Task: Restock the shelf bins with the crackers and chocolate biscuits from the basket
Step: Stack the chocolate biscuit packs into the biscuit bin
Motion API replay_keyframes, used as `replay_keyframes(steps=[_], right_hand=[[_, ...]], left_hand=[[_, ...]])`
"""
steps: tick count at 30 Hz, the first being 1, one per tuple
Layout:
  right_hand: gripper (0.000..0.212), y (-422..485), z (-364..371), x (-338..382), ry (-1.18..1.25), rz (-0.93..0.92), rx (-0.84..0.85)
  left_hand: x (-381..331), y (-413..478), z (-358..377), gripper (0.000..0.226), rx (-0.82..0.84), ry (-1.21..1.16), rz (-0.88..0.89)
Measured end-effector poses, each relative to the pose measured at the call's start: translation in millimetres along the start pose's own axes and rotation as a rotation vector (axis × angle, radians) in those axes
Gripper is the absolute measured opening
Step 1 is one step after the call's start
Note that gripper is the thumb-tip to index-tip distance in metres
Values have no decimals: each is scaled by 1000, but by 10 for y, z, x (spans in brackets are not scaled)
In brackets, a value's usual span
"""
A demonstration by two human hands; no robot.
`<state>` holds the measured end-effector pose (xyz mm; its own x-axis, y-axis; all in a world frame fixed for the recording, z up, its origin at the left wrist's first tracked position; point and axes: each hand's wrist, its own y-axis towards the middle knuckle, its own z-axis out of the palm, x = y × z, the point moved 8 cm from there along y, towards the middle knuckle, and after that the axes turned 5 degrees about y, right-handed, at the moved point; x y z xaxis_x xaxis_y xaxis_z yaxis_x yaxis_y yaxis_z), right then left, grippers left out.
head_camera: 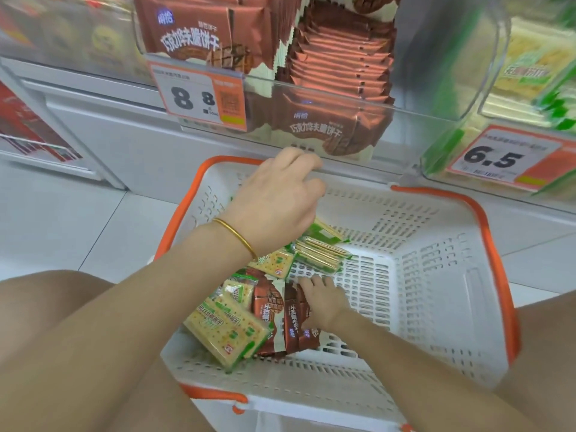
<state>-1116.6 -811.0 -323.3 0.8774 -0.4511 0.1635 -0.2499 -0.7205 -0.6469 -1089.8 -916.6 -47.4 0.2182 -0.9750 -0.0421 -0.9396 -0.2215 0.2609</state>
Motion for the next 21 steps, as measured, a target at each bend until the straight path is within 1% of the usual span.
replay_keyframes(steps=[2,3,4,5,7,9,12,15,16,18,19,21], right_hand=[[47,-63,-104,-55,30,-37,-4],[30,-108,-155,-81,65,-53,14],[27,-165,-212,-110,114,-63,43],[31,-214,-274,-111,164,-81,69],[28,-347,-503,-124,278,-117,60],[27,-550,-890,-143,473,-141,-26],[23,-942,-1540,-207,836,-176,-210],[16,-1295,-2005,-266,1114,-244,-399],[16,-1374,-2102,-290,1206,-262,-458],[16,-1502,-2242,-321,1371,-281,-550],[16,-1547,-2289,-322,1431,-284,-578],[15,-1599,-2352,-282,1495,-291,-572]], left_hand=[[-27,15,11,37,6,-14,12],[-43,7,22,37,12,-17,15],[-58,2,31,34,18,-21,17],[-53,-11,52,31,27,-32,12],[-49,-28,73,24,43,-86,-15],[-23,-41,129,22,117,-182,-73],[15,-71,224,25,285,-345,-201],[50,-95,218,24,402,-602,-333],[58,-93,189,22,415,-681,-361],[80,-71,70,15,391,-763,-386],[99,-56,-9,12,356,-799,-399],[159,-27,-173,10,295,-884,-436]])
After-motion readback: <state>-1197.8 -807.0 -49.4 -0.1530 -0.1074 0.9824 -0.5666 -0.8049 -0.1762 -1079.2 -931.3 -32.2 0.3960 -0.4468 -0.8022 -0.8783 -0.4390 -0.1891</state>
